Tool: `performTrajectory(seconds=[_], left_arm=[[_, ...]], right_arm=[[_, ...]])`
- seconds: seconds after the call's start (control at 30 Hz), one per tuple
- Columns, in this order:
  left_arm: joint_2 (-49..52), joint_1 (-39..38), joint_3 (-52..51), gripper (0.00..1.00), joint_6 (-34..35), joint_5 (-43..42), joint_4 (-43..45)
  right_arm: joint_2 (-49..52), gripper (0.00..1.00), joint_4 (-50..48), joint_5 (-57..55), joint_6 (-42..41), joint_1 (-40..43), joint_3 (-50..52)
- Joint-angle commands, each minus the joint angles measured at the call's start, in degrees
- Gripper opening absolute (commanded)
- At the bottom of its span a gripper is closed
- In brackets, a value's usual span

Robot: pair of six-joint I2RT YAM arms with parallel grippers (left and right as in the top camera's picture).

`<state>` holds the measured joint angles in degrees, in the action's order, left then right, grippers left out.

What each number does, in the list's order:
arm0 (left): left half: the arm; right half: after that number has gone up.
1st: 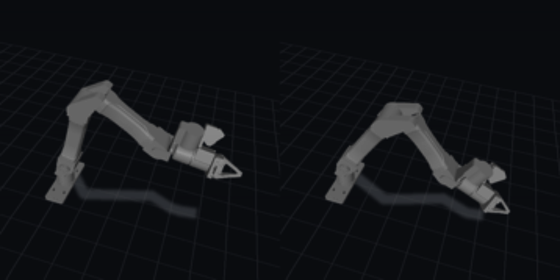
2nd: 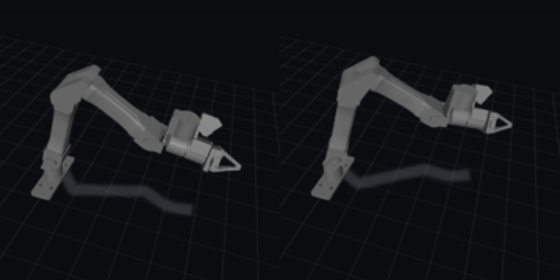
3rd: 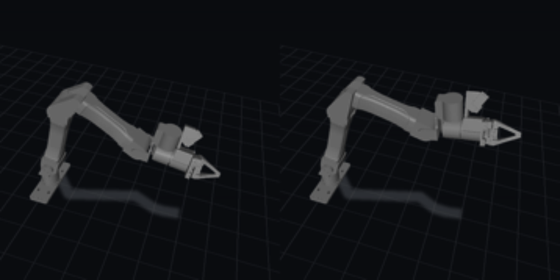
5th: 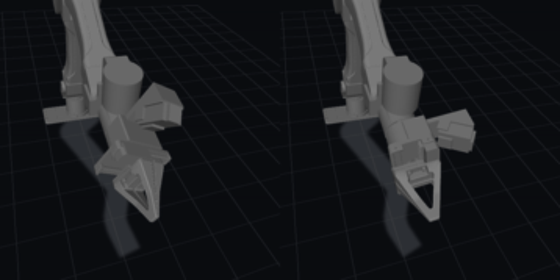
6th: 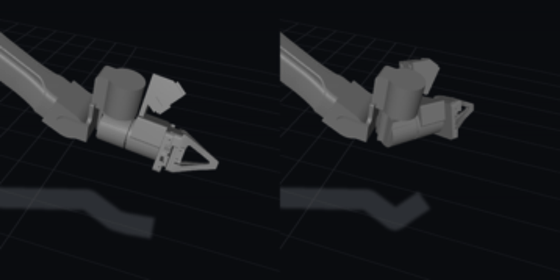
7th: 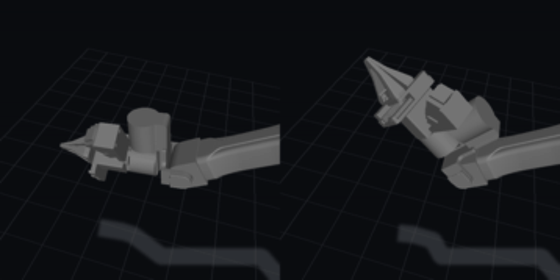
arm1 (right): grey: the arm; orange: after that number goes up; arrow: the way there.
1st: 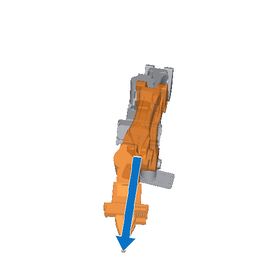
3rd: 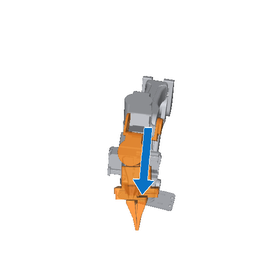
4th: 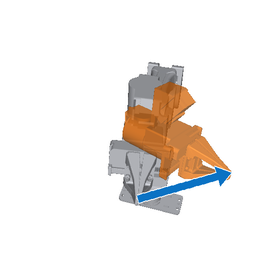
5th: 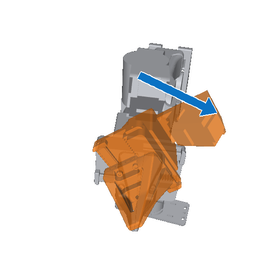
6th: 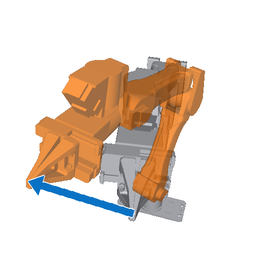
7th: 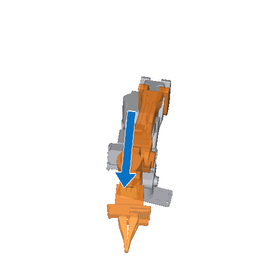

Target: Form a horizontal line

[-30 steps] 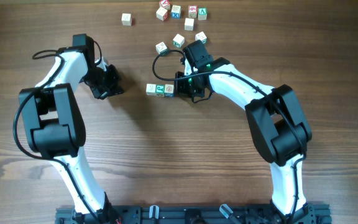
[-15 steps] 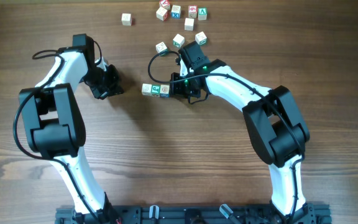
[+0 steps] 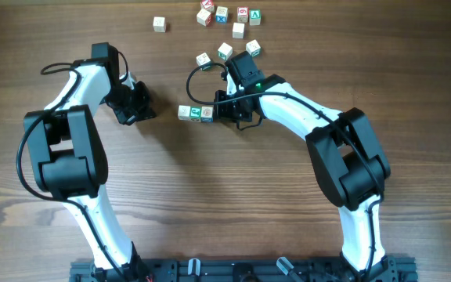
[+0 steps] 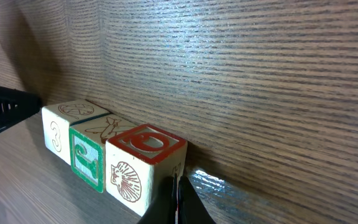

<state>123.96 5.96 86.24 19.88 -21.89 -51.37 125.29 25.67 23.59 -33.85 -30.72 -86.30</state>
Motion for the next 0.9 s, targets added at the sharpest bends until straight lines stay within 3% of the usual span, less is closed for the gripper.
performTrajectory(seconds=[0.0, 0.87], left_arm=[[1.25, 0.37, -0.85, 0.04, 0.33, 5.07, 0.11], [1.25, 0.37, -0.85, 0.04, 0.33, 5.07, 0.11]], right_arm=[[-2.10, 0.05, 0.37, 0.85, -0.61, -0.20, -0.74], [-2.08, 0.05, -3.08, 0.31, -0.83, -0.22, -0.74]])
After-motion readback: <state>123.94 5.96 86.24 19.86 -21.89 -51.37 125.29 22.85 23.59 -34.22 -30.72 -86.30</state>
